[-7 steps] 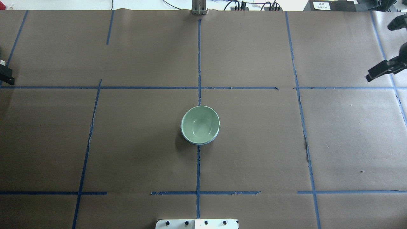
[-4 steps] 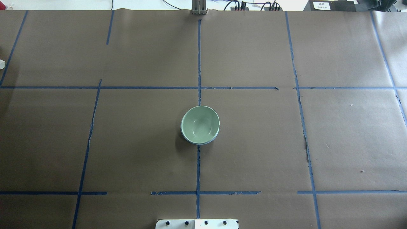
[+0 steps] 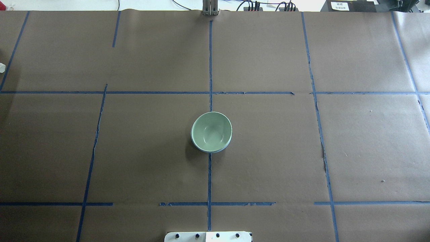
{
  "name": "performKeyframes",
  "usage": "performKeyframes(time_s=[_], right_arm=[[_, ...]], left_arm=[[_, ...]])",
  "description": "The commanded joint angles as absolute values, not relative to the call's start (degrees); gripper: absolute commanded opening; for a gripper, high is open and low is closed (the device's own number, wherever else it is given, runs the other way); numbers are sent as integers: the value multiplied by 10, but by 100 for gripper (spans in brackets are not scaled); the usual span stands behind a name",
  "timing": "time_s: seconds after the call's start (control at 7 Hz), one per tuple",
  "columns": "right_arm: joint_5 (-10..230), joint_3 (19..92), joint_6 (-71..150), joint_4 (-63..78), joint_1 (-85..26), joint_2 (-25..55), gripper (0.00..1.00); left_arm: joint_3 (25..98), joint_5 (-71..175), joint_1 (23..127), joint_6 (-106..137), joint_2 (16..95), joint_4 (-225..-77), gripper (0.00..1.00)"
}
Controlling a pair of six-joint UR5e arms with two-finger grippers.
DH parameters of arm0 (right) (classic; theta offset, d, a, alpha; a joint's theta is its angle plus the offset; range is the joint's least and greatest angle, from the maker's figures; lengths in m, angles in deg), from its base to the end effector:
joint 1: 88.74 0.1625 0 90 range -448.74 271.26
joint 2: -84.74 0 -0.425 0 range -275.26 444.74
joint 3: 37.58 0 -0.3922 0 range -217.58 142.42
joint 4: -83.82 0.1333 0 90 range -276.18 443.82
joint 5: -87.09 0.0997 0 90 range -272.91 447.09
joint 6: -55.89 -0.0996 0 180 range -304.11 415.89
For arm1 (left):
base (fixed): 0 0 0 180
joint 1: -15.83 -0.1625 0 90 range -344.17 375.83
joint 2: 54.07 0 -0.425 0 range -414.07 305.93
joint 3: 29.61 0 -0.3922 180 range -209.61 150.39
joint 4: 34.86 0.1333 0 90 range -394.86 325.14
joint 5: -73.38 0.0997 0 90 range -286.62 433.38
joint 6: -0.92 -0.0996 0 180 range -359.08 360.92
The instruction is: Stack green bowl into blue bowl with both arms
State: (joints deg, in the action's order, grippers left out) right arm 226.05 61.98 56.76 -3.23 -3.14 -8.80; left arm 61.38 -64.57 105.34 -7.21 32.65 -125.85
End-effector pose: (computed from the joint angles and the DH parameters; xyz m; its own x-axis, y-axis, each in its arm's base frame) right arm 0.0218 -0.4755 0.5946 0.6444 -0.1826 0.7426 0.0856 0.9822 0.1672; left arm -0.0554 -0.4662 0.6714 0.6620 0.1304 -0.7381 -0.1032 0.9912 0.0825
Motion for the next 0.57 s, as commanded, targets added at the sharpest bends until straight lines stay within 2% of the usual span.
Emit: performKeyframes(time_s=[0.0,0.43], right_arm=[[2251,618,565,-31,-25,-90,100],[2254,602,563,-37,0,-110,100]], left_arm=[[609,-655,1057,-79,320,-1263,100],[615,-653,1058,-77,312,-1263,100]])
